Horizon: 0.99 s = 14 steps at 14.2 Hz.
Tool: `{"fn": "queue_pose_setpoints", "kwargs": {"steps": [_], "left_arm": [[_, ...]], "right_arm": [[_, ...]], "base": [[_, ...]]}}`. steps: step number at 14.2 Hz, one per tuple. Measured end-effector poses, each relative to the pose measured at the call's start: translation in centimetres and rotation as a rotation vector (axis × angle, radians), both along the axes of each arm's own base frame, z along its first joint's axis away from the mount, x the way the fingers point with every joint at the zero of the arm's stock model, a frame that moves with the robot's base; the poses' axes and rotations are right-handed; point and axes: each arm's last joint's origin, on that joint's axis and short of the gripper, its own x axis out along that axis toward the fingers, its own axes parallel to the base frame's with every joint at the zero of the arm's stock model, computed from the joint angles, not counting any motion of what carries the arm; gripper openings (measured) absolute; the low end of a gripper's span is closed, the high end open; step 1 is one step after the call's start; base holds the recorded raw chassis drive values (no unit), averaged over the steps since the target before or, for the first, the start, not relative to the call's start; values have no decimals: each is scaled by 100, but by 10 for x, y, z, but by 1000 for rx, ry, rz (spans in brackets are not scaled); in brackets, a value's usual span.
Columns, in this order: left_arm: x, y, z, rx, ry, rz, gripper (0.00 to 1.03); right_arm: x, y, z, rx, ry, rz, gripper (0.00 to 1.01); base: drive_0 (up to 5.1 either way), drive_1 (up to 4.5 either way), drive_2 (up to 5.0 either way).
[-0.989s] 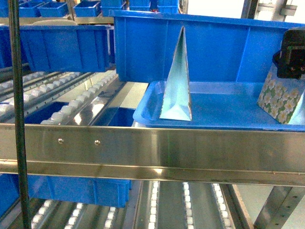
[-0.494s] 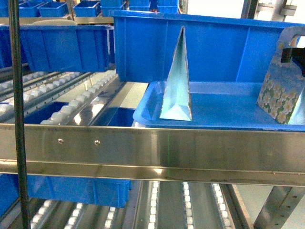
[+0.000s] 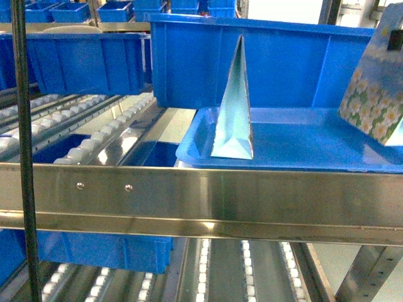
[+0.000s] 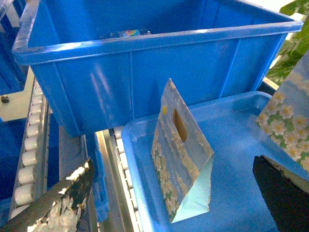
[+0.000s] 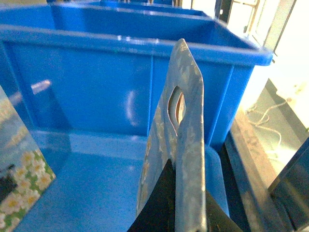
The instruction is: Move flower gift bag to table near conveyor
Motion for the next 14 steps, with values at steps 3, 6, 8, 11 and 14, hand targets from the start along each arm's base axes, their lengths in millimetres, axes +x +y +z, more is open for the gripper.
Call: {"fn": "queue_pose_setpoints", "kwargs": {"steps": [3,6,8,11,14], "left_arm": [[16,-20,2,19,-7,-10,98],[34,-56,-10,88,5,-79,98],[37,-58,-14,102,10,-77,98],[41,-64,-31,154,40,-82,98],[46,-69,-57,210,70,-70,98]], "right_arm": [[-12,2,69,19,-166,82,2],[-12,2,69,19,-167,82,2],[-12,2,69,19,-167,82,2],[-12,2,69,19,-167,82,2],[-12,2,69,19,-167,82,2]], "base": [[0,0,0],[0,0,0],[0,0,0],[0,0,0],[0,0,0]]}}
